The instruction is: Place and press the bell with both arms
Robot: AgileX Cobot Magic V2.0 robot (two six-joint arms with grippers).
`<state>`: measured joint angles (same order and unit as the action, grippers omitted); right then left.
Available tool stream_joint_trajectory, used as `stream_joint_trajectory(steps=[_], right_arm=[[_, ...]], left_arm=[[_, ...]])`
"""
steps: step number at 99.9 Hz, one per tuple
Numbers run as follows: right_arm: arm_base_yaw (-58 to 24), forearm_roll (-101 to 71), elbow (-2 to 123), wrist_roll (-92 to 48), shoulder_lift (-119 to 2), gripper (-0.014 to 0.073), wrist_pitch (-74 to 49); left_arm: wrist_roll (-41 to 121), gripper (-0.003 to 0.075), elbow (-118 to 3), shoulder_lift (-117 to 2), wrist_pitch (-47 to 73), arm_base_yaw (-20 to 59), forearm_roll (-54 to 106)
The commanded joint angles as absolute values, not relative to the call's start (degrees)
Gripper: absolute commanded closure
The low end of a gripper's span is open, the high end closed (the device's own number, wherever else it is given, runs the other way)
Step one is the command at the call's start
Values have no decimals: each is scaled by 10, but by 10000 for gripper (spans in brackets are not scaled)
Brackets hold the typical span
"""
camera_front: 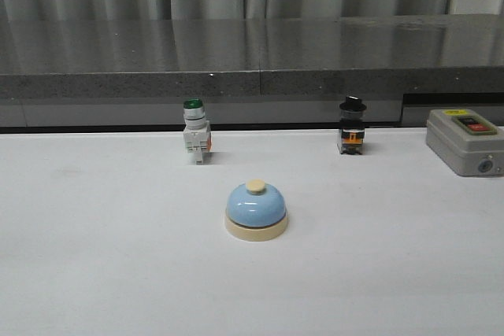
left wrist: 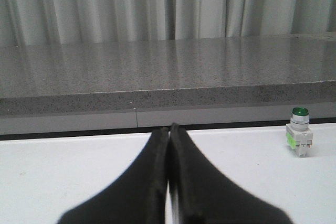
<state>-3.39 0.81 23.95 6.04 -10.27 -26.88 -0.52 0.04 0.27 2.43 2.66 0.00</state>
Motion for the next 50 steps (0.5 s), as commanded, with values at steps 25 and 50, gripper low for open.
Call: stream_joint_trajectory(steps=[25, 50], right_arm=[[-29, 4, 489, 56, -330, 654, -461], [-30, -24, 499, 56, -416, 654, -442]], left_arm=[[-10, 741, 25, 20, -21, 25, 0], [-10, 741, 25, 20, -21, 25, 0]])
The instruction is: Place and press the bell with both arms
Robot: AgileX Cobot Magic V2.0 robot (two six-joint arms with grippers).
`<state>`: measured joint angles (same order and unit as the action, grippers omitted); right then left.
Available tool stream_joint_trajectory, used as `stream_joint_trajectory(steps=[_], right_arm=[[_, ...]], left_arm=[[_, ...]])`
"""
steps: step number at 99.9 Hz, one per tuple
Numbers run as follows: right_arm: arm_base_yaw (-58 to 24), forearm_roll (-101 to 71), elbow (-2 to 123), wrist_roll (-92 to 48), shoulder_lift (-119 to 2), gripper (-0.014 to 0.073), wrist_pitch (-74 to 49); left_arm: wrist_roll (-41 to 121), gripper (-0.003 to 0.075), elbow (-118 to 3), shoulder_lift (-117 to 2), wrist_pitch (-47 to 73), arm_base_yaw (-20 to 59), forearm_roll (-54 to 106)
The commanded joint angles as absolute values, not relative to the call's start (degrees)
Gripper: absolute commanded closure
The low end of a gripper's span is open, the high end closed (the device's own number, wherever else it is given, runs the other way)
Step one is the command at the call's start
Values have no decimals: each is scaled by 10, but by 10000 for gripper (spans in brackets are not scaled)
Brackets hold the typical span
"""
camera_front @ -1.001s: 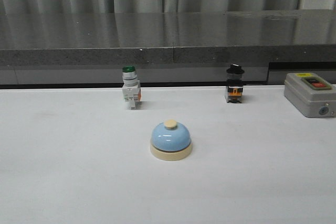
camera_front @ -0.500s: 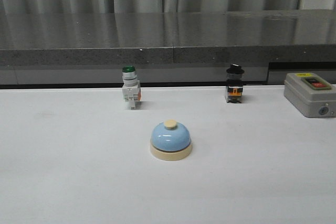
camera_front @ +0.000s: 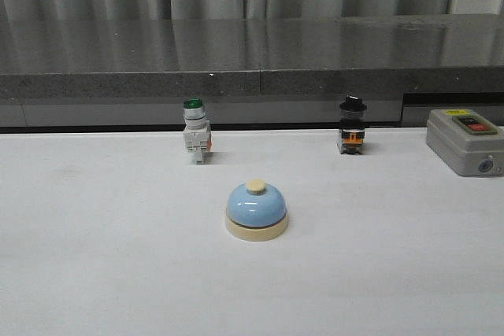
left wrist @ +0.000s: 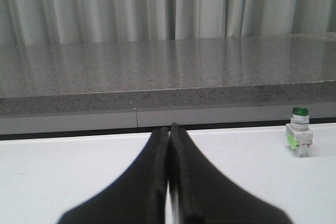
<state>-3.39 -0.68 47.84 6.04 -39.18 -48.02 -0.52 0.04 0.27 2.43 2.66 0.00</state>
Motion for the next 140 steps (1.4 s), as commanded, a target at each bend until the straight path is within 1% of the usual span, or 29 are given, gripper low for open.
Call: stream_joint_trajectory(steps=[1, 12, 23, 55, 86, 110, 140], right_arm=[[-31, -27, 499, 56, -418, 654, -442], [-45, -61, 506, 30, -460, 654, -443], [-78, -87, 524, 5, -518, 654, -443], [-198, -87, 614, 5, -721, 654, -427], [-276, -87, 719, 5, -901, 654, -419], [-315, -87, 788, 5, -994, 654, -422], [-345, -87, 834, 5, -1056, 654, -429]], left_arm=[[-10, 741, 25, 20, -21, 25, 0], [-10, 741, 25, 20, -21, 25, 0], [-10, 741, 25, 20, -21, 25, 0], [-10, 741, 25, 20, -21, 25, 0], [-10, 741, 25, 20, -21, 25, 0], [-10, 741, 25, 20, -21, 25, 0], [-10, 741, 25, 20, -21, 25, 0]])
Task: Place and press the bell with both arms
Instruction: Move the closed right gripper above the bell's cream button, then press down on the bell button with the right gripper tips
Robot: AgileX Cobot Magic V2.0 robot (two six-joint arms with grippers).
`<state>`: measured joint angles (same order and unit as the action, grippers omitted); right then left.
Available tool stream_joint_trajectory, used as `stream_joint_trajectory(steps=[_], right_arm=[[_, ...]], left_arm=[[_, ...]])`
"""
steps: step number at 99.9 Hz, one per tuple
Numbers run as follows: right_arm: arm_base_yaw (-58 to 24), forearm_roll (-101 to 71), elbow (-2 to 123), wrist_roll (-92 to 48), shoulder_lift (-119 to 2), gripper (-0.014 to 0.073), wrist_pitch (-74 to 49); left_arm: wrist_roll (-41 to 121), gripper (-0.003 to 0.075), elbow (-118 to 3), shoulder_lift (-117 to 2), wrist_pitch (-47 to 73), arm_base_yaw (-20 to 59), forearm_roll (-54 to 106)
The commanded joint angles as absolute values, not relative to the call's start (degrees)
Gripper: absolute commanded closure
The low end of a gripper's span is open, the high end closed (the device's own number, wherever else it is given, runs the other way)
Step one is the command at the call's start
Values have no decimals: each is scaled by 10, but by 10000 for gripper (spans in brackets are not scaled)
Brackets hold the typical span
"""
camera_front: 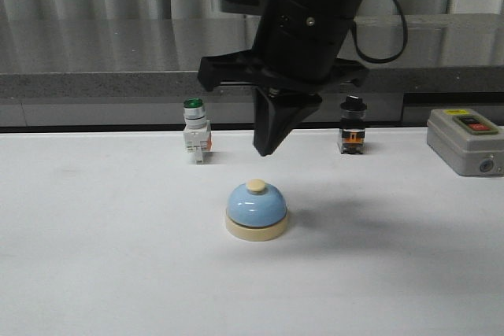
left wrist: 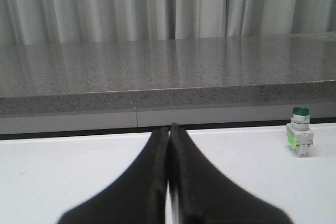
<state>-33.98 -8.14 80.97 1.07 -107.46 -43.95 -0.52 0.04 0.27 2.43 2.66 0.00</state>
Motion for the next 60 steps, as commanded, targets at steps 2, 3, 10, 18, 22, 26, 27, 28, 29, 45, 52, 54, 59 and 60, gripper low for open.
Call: stream_joint_trajectory(steps=[2, 3, 10, 18, 22, 26, 27, 28, 29, 45, 52, 54, 59, 60], right_arm=[[-346, -87, 835, 5, -1057, 654, -429], [-346, -87, 835, 5, -1058, 654, -429], [-347, -87, 835, 5, -1063, 654, -428], [-347, -87, 835, 5, -1067, 654, -427], [-347, -87, 835, 5, -1069, 654, -426], [-347, -87, 835, 5, -1074, 654, -426], [-347, -87, 835, 5, -1074, 654, -426], [-347, -87, 835, 5, -1075, 654, -426], [-347, -87, 835, 5, -1076, 654, -426], [-347, -87, 835, 5, -1096, 654, -426], [-347, -86, 835, 5, -1106, 654, -428], [-347, -86, 835, 5, -1107, 654, -428], [-347, -86, 835, 5, -1112, 654, -430], [-347, -86, 835, 5, -1112, 654, -430]], left_arm=[[-10, 741, 25, 20, -21, 25, 0], [-10, 741, 25, 20, -21, 25, 0], [-10, 741, 25, 20, -21, 25, 0], [-10, 741, 25, 20, -21, 25, 0], [-10, 741, 25, 20, -21, 25, 0], [-10, 741, 25, 20, -21, 25, 0], [-10, 741, 25, 20, -21, 25, 0], [-10, 741, 25, 20, -21, 25, 0], [-10, 741, 25, 20, -21, 25, 0], [-10, 741, 25, 20, -21, 25, 0], [-10, 741, 25, 20, -21, 25, 0], [-10, 741, 25, 20, -21, 25, 0], [-10, 741, 25, 20, -21, 25, 0], [-10, 741, 25, 20, -21, 25, 0]])
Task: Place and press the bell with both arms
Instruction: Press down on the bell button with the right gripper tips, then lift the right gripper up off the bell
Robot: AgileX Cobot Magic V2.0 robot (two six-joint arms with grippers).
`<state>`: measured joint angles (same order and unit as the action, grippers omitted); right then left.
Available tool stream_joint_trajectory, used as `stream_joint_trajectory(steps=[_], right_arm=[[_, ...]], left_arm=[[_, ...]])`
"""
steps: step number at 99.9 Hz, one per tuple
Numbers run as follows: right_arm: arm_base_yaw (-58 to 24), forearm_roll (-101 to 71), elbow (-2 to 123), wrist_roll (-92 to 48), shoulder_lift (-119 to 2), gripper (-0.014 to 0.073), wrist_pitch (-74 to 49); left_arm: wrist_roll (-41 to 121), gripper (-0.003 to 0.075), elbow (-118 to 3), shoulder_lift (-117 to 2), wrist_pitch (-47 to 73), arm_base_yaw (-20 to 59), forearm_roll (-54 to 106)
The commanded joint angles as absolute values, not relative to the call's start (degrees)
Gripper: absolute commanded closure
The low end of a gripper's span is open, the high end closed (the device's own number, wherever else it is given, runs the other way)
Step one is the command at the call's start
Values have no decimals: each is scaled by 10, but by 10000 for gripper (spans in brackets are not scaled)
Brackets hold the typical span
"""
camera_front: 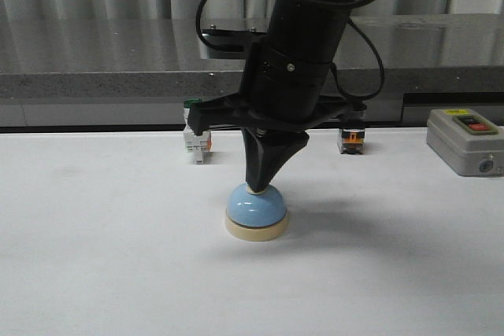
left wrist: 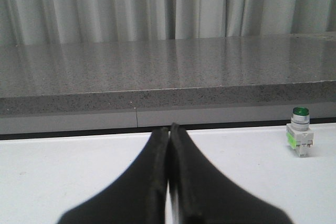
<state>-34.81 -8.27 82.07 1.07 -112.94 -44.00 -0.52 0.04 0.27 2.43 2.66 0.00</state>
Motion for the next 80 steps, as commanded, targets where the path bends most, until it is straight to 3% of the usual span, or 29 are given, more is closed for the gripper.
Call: stream_joint_trajectory(steps=[1, 30, 80], right_arm=[[-347, -86, 835, 5, -1112, 654, -430], [-347, -76, 840, 6, -1063, 654, -451], [-304, 121, 775, 121, -820, 654, -443]], left_arm=[[-10, 741, 25, 20, -21, 25, 0], [-10, 741, 25, 20, -21, 25, 0], [-10, 741, 25, 20, -21, 25, 0]])
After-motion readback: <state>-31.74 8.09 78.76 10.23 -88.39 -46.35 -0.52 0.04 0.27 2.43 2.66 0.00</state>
